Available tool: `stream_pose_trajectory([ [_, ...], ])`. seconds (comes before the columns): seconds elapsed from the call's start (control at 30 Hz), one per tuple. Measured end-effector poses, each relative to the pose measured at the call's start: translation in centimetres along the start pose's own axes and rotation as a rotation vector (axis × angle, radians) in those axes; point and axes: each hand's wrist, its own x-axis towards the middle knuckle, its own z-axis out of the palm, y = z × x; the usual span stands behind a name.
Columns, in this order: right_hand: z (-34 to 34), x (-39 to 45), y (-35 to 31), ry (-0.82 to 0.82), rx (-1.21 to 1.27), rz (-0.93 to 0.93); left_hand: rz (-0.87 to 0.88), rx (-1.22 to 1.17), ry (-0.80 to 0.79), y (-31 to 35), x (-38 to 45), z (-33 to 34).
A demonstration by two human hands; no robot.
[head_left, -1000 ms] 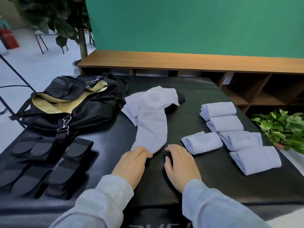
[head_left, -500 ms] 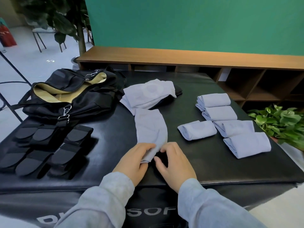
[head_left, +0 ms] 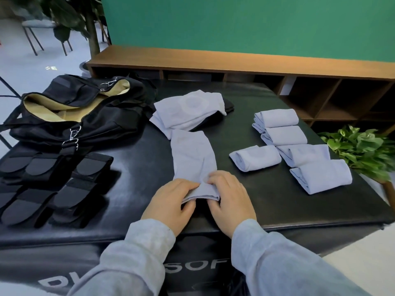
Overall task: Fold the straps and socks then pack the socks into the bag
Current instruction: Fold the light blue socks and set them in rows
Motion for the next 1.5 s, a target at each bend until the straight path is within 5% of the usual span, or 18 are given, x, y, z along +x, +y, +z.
stream_pose_trajectory([
  [0.17, -0.3, -0.2, 0.0, 0.059, 0.092, 0.067, 0.060, 0.100, 0.088, 0.0, 0.2, 0.0],
  [0.43, -1.2, 0.1, -0.5, -0.041, 0.137, 0.240, -0.272, -0.182, 0.159, 1.0, 0.0, -0.8],
  [0.77, -0.6, 0.7, -0.6, 0.027, 0.014, 0.278, -0.449, -0.064, 0.139, 1.3, 1.4, -0.5],
  [0.97, -0.4, 1.1, -0.2, 0.004, 0.049, 0.314, -0.441, 0.021, 0.112, 1.3, 1.5, -0.5],
  [1.23, -0.5, 1.0, -0.2, -0.058, 0.006, 0.265, -0.124, 0.219, 0.121, 0.3, 1.2, 0.4],
  [1.5, -0.6, 1.3, -0.5, -0.078, -0.099, 0.284, -0.209, 0.228, 0.037, 1.0, 1.3, 0.1],
])
